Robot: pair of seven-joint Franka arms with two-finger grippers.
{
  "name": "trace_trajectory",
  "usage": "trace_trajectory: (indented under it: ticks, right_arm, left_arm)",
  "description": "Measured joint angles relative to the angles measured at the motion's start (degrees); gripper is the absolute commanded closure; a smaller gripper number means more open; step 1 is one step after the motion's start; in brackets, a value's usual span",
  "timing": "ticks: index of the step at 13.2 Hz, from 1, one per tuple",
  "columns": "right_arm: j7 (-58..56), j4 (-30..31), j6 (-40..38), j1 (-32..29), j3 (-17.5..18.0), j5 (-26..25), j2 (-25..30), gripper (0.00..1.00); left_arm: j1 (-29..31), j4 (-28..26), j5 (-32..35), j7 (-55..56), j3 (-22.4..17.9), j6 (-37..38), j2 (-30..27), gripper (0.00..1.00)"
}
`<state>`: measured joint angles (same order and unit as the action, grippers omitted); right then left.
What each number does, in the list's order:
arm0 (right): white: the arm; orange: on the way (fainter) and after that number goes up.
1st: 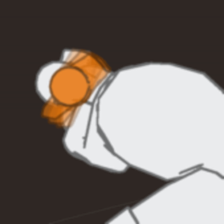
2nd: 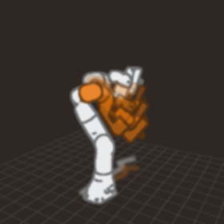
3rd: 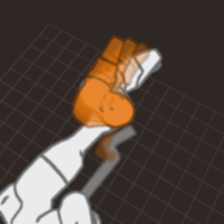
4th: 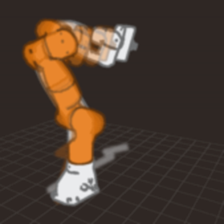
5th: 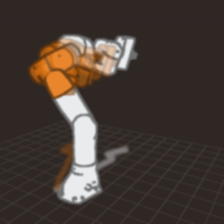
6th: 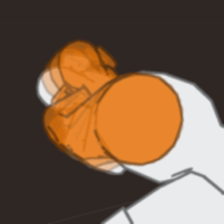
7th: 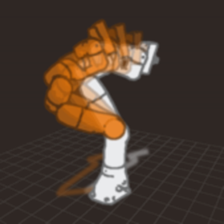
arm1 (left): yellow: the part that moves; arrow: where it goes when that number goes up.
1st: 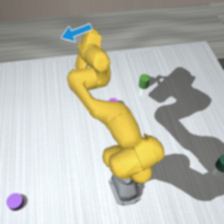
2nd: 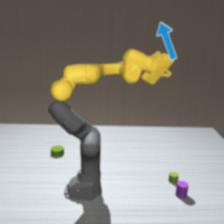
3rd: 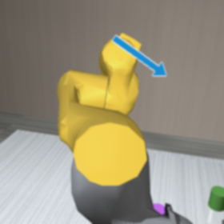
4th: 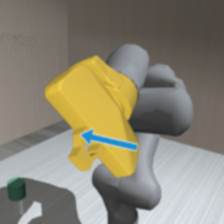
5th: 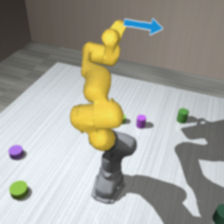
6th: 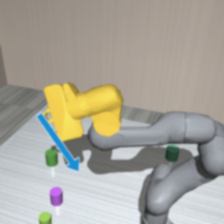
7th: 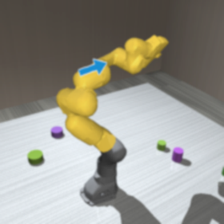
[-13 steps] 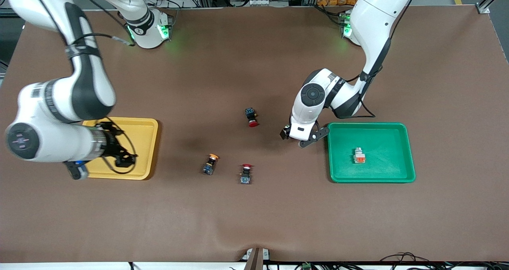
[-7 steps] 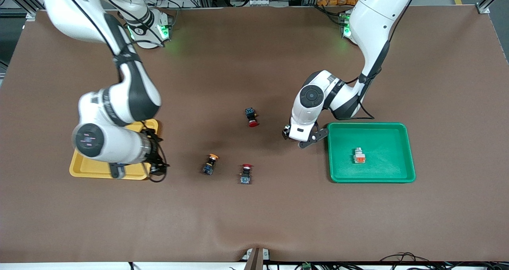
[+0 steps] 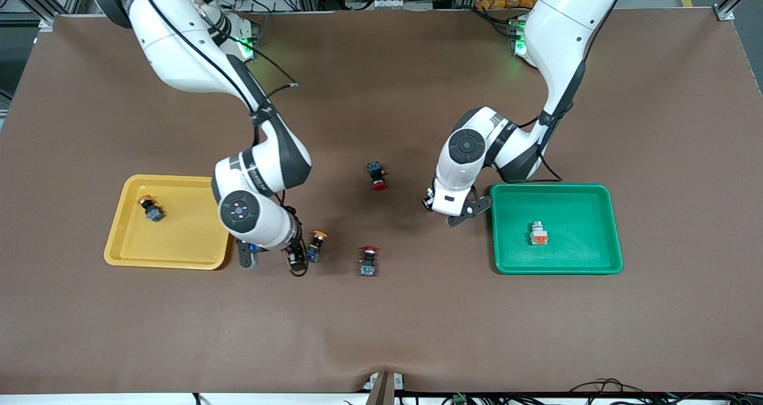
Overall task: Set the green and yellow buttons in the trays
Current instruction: 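Move the right gripper back to the switches while the left gripper reaches, then grasp the second yellow switch with the right gripper while the left grasps white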
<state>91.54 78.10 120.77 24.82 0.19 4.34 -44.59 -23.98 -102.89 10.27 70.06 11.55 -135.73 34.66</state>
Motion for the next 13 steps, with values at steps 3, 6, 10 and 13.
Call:
trace_trajectory:
  ticks: [3,6,10,13]
  right_arm:
    - [-14.11,2.16,4.39,0.66,-0.06,-0.21,-0.23,0.00]
    - [-23.22,5.50,8.94,0.85,-0.08,-0.27,-0.29,0.00]
    - [-26.59,8.37,13.66,2.47,-0.07,-1.32,-0.33,0.01]
    - [-26.75,9.61,16.15,3.35,-0.12,-2.50,-0.48,0.57]
  left_arm:
    - [1.23,5.92,0.40,-4.99,-0.29,10.36,-1.43,1.00]
    - [6.67,6.85,0.58,-18.27,-0.51,14.27,-4.46,1.00]
    - [14.48,6.78,0.60,-37.15,-0.50,16.96,-6.67,1.00]
    - [19.79,6.54,0.61,-49.02,-0.51,16.99,-6.67,1.00]
